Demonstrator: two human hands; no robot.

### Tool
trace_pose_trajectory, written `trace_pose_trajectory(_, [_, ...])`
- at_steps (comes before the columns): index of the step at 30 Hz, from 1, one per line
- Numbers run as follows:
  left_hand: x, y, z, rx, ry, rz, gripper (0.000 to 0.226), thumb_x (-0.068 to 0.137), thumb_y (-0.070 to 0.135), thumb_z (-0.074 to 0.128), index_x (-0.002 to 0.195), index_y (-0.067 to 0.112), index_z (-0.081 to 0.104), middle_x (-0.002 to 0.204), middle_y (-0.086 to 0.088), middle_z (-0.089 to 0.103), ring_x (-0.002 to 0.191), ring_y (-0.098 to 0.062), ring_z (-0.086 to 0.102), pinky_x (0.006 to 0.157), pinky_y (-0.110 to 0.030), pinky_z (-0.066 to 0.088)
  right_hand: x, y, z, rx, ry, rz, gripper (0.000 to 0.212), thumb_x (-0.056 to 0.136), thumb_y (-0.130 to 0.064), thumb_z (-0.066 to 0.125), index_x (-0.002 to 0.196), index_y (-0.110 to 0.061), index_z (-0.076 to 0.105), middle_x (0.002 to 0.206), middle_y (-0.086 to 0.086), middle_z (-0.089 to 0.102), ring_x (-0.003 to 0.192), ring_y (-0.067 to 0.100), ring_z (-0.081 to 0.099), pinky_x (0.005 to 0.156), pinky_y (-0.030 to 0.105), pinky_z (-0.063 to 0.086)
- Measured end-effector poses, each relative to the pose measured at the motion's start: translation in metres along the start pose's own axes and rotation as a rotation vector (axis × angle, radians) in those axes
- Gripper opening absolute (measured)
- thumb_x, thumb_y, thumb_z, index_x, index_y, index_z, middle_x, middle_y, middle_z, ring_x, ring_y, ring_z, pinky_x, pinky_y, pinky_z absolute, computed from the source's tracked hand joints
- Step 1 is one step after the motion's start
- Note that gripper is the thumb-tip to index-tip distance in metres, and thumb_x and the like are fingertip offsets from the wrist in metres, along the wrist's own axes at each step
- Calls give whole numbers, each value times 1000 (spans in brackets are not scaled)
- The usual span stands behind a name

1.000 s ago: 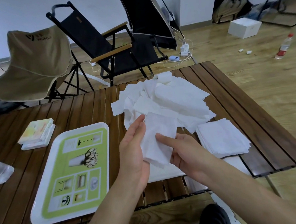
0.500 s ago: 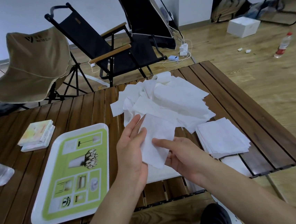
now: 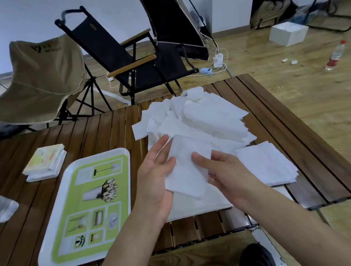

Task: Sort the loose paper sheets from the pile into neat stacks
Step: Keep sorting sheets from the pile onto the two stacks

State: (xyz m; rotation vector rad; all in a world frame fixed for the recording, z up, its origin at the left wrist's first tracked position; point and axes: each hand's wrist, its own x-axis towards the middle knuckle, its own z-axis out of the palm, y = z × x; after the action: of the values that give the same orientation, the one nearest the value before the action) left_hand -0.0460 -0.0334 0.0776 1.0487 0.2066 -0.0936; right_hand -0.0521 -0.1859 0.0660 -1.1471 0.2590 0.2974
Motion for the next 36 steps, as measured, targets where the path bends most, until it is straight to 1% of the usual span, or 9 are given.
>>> trace_pose_trajectory(8, [-3, -15, 0, 432, -42, 47, 45, 94, -13, 59, 125, 19, 66, 120, 3, 75, 110, -8, 71, 92, -24, 58, 6, -7, -23, -449, 154, -143, 22, 86, -29, 81, 100, -13, 76, 97, 4, 79, 94, 24, 75, 85, 46, 61])
trace_pose_trajectory(12, [-4, -20, -5, 519, -9, -24, 42, 90, -9, 67, 125, 15, 66, 116, -2, 75, 99, -12, 76, 93, -29, 59, 15, -33, -58, -799, 327, -249, 14, 88, -26, 76, 81, -16, 69, 75, 2, 70, 69, 20, 65, 57, 32, 49])
trace_pose_trajectory(18, [-2, -22, -3, 606, -29, -47, 30, 96, -1, 63, 122, 16, 67, 111, -2, 76, 95, -14, 77, 92, -33, 61, 23, -44, -134, -620, 598, -82, 16, 90, -21, 74, 86, -8, 66, 92, 16, 69, 88, 35, 64, 74, 39, 52])
trace_pose_trajectory(21, [2, -27, -3, 643, -41, -49, 26, 98, 1, 62, 119, 14, 68, 106, -1, 77, 92, -13, 77, 85, -27, 62, 28, -32, -156, -714, 573, 40, 20, 89, -19, 74, 88, 0, 68, 101, 27, 70, 84, 36, 65, 71, 38, 51])
trace_pose_trajectory(25, [7, -30, -8, 735, -43, -18, 23, 98, 4, 63, 114, 18, 69, 99, 3, 79, 90, -10, 77, 81, -23, 61, 27, -41, -159, -804, 522, -49, 9, 93, -13, 70, 85, -8, 70, 84, 14, 71, 78, 31, 64, 64, 33, 50])
trace_pose_trajectory(29, [12, -28, -17, 816, -29, 34, 22, 98, 3, 60, 109, 19, 70, 96, 4, 79, 89, -10, 76, 82, -25, 62, 25, -59, -162, -888, 232, -138, 8, 92, -14, 73, 90, -6, 74, 73, 5, 67, 65, 21, 60, 63, 34, 45])
trace_pose_trajectory(31, [17, -28, -21, 866, -11, 61, 23, 99, 3, 58, 106, 21, 71, 92, 6, 79, 86, -8, 76, 80, -25, 61, 29, -60, -162, -1025, 149, -110, 16, 88, -16, 77, 77, -7, 70, 62, -1, 55, 58, 17, 49, 60, 31, 37])
trace_pose_trajectory(33, [20, -29, -25, 928, 16, 93, 24, 99, 5, 57, 103, 24, 70, 89, 9, 78, 84, -6, 75, 79, -25, 61, 36, -55, -161, -1133, 155, -85, 31, 85, -16, 81, 62, -17, 61, 53, -8, 47, 52, 14, 44, 55, 27, 34])
trace_pose_trajectory(36, [24, -33, -31, 1113, 53, 214, 19, 99, 10, 60, 101, 28, 68, 90, 14, 74, 85, -2, 69, 80, -18, 53, 46, -46, -163, -1202, 219, -73, 23, 82, -23, 84, 72, -18, 63, 59, -5, 50, 58, 18, 48, 52, 26, 34])
